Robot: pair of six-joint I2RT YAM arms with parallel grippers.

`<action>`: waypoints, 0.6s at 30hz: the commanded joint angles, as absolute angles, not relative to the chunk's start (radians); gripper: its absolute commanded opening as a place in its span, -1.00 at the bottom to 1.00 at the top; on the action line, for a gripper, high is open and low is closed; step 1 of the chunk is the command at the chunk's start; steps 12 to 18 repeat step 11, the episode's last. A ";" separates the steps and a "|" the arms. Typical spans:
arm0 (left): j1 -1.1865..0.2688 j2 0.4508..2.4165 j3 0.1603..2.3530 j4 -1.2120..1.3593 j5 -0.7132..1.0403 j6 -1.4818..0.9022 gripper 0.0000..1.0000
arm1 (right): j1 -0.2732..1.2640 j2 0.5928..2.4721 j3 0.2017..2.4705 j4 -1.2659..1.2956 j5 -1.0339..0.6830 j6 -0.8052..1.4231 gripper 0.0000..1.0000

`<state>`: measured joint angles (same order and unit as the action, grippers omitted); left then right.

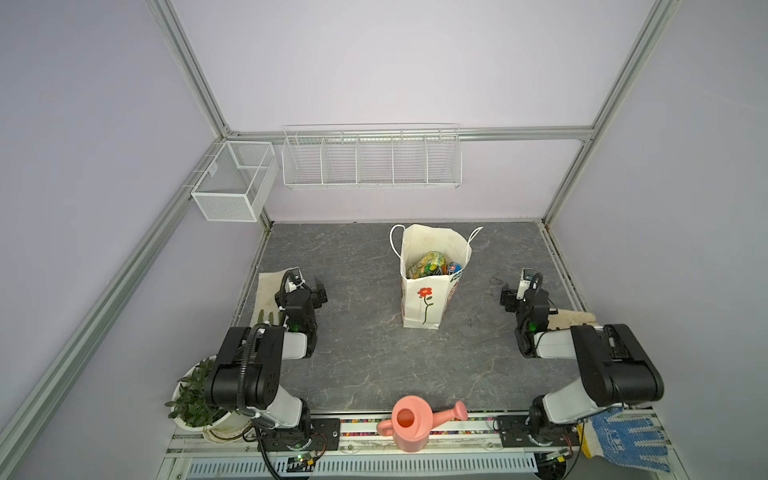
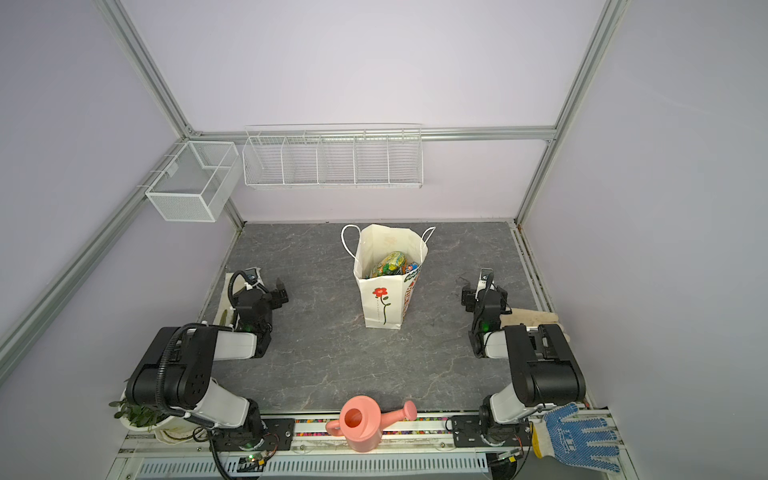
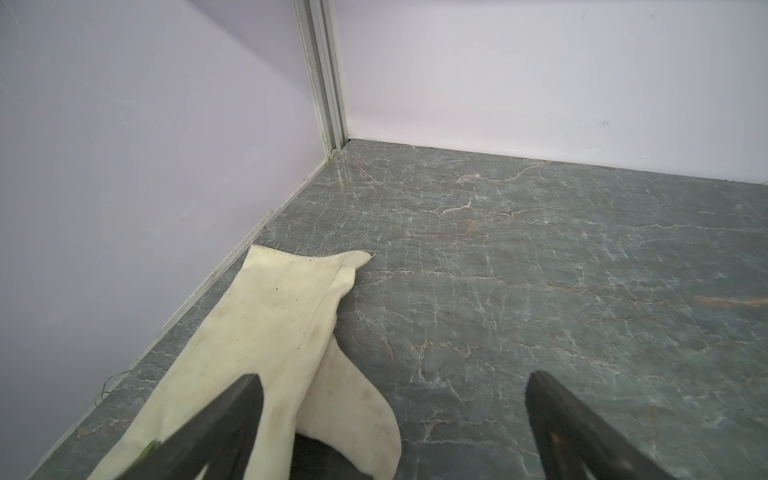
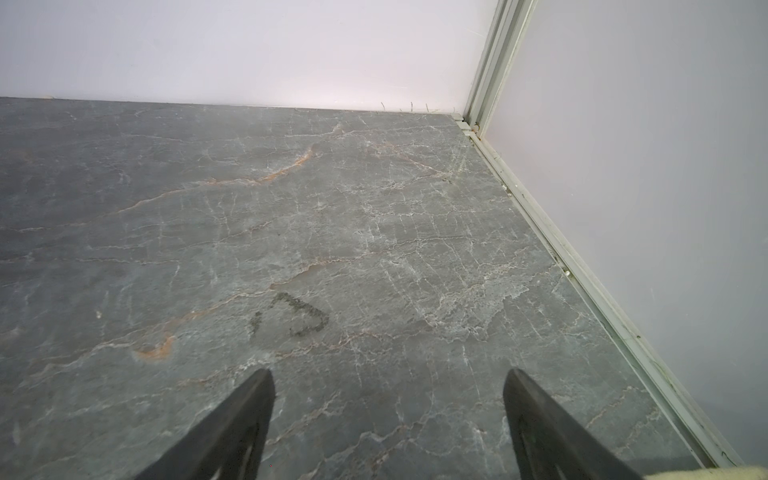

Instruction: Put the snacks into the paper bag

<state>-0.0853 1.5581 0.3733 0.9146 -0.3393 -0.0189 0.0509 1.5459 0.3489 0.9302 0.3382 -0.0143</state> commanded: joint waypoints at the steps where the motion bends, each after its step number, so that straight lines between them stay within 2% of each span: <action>1: -0.083 1.556 0.390 0.918 -0.328 -0.025 0.98 | 0.048 1.542 0.357 0.940 0.330 -0.007 0.78; 18: -0.084 1.556 0.380 0.933 -0.303 -0.009 0.98 | 0.049 1.543 0.359 0.936 0.329 -0.006 0.78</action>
